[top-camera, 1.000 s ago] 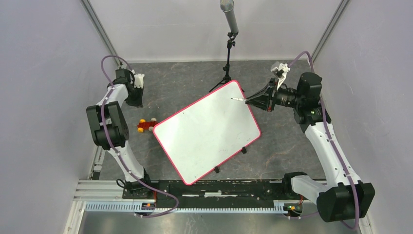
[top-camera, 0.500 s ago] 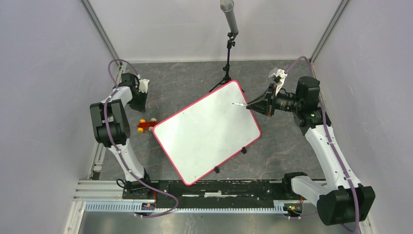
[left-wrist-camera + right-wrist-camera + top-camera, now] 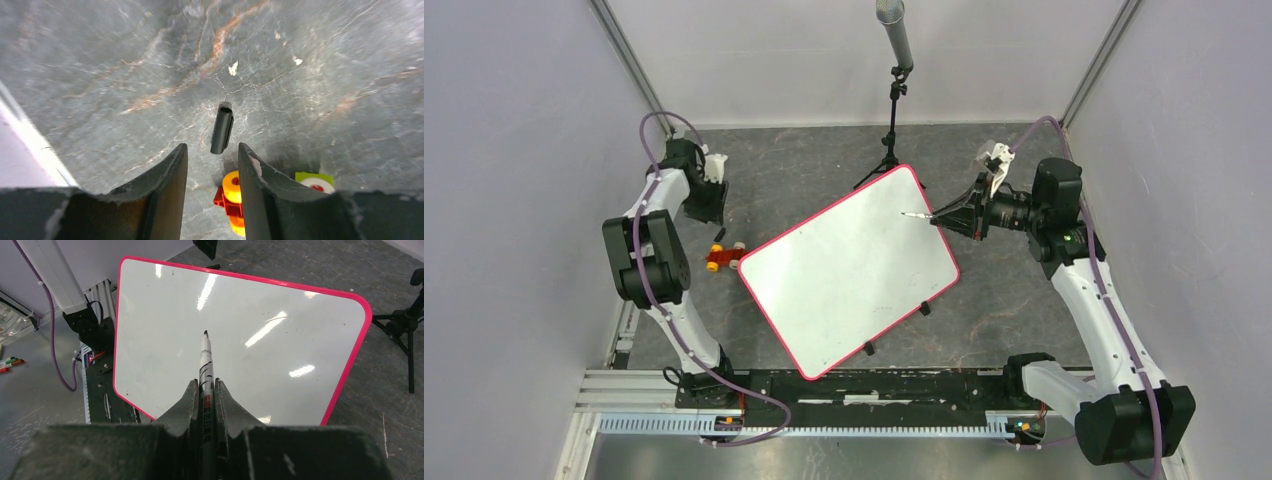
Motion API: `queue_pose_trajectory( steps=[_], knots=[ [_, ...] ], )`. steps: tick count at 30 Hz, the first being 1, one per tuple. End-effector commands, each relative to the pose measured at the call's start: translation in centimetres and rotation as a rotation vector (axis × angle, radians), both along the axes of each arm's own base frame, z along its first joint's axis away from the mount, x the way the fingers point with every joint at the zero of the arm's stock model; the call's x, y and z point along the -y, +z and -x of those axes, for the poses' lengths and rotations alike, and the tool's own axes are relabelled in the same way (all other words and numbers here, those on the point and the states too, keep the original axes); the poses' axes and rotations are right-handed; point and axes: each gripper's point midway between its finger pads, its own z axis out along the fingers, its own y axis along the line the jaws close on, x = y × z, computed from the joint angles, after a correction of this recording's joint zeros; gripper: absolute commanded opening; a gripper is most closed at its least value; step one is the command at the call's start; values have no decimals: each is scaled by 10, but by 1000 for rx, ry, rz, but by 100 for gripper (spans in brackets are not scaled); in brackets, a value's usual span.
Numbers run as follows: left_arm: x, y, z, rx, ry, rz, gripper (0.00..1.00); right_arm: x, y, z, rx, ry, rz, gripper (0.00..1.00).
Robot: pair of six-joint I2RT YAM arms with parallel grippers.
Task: Write a sentence on the whiteboard
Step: Place the pen cap at the center of the board, then move the whiteboard to the center of the board.
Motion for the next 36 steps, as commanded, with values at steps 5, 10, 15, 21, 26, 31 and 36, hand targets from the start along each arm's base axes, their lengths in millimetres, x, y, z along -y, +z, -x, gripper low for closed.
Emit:
queue_pose_trajectory(
  steps=[5,10,15,21,26,31,36],
  knots=[
    [20,160,-31,293,-97,51,50,5,24,-4,52,-24,-21,0],
    [73,253,-14,430,-311,123,58,38,29,-25,33,-124,-52,0],
    [168,303,39,520,-684,101,64,85,32,-41,21,-246,-77,0],
    [280,296,127,468,-1167,128,63,148,25,-53,-9,-424,-103,0],
    [344,220,195,273,-1520,-26,59,176,11,-56,-28,-514,-77,0],
    [402,174,227,225,-1757,-23,56,187,6,-57,-16,-562,-64,0],
    [457,139,231,287,-1988,-77,54,193,23,-54,42,-604,-177,0]
  ],
)
